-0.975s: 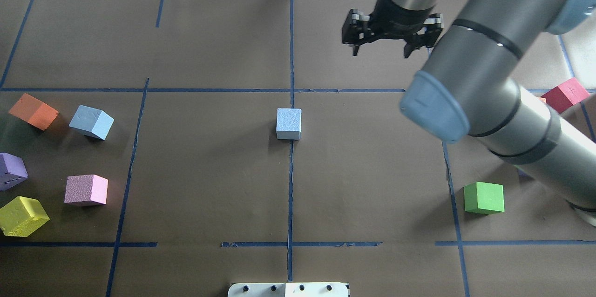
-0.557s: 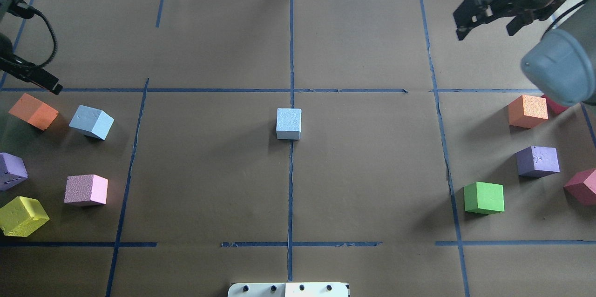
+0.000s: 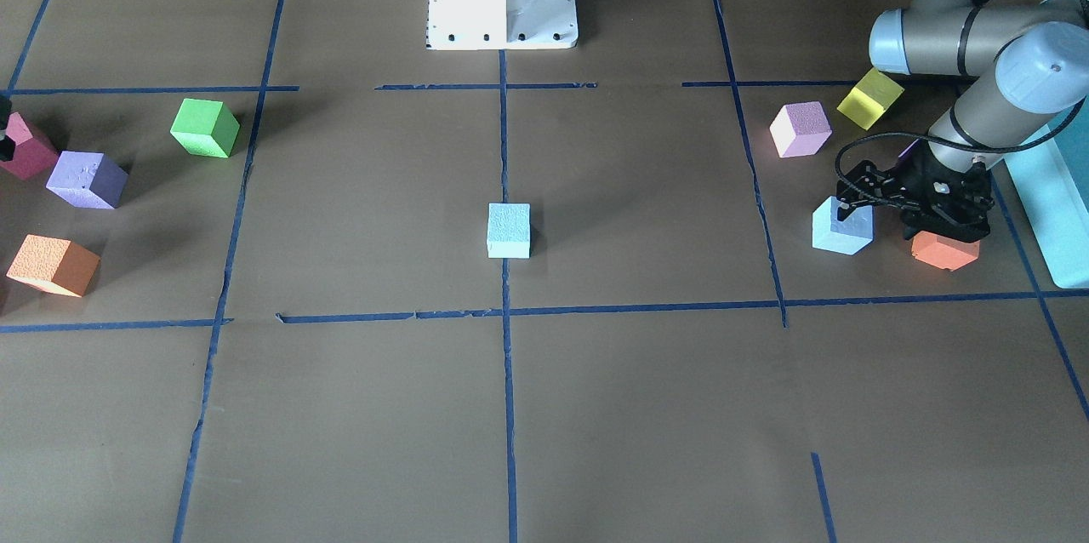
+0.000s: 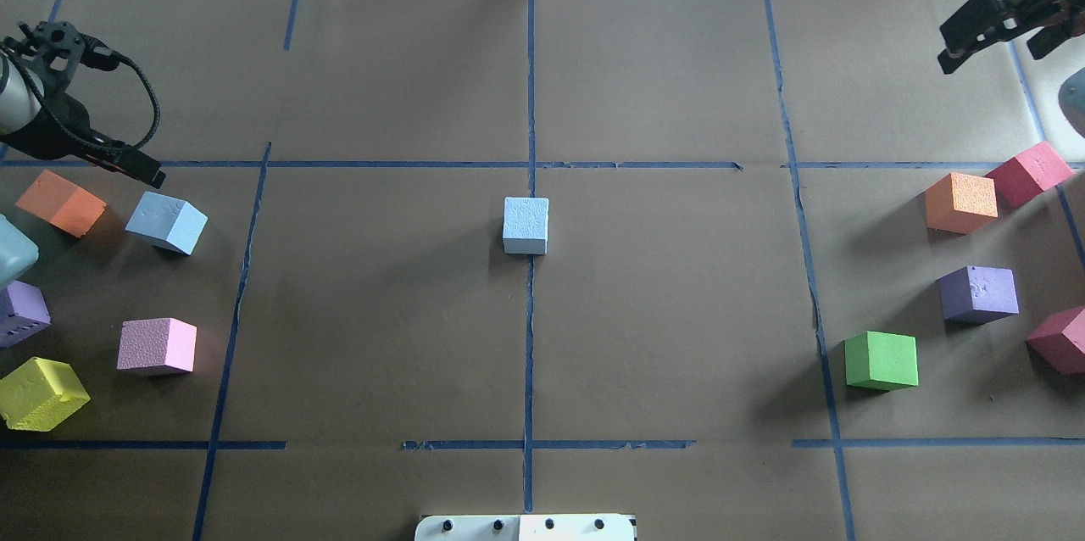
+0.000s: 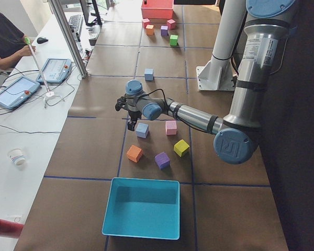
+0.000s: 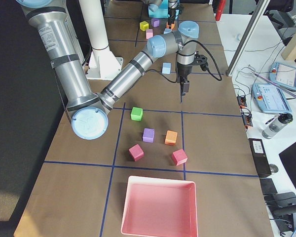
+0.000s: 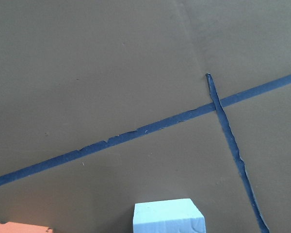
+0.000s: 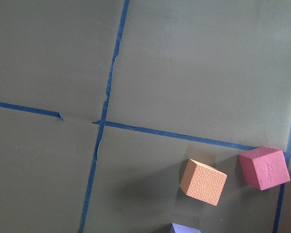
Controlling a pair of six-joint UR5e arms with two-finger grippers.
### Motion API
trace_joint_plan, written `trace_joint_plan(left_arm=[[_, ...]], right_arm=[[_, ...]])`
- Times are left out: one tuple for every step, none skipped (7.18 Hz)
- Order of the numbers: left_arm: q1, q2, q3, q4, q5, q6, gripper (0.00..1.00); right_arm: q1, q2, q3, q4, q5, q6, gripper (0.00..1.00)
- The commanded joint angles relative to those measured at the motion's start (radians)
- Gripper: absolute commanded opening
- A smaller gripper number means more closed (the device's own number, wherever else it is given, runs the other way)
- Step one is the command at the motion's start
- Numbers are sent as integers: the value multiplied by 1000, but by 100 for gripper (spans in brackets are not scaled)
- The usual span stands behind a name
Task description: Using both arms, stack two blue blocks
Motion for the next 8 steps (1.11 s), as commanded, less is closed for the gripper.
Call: trace_joint_plan(left_arm=[[39, 3, 18, -11, 23, -11, 100], [52, 6, 20, -11, 24, -11, 100], [60, 8, 33, -11, 24, -11, 100], [68, 8, 61, -13, 23, -11, 100], [69, 8, 69, -13, 21, -11, 100], [70, 8, 63, -13, 14, -13, 62], [68, 9, 53, -10, 12, -13, 24], [65, 9, 47, -8, 12, -14, 6]], right_arm=[[38, -26, -12, 1, 17, -31, 100], [38, -28, -14, 1, 15, -34, 100], [41, -32, -14, 1, 17, -34, 100], [48, -40, -12, 1, 18, -35, 100], [54, -40, -12, 1, 20, -35, 100], [55, -40, -12, 1, 20, -37, 100], [58, -40, -12, 1, 20, -37, 100], [60, -40, -12, 1, 20, -37, 100]])
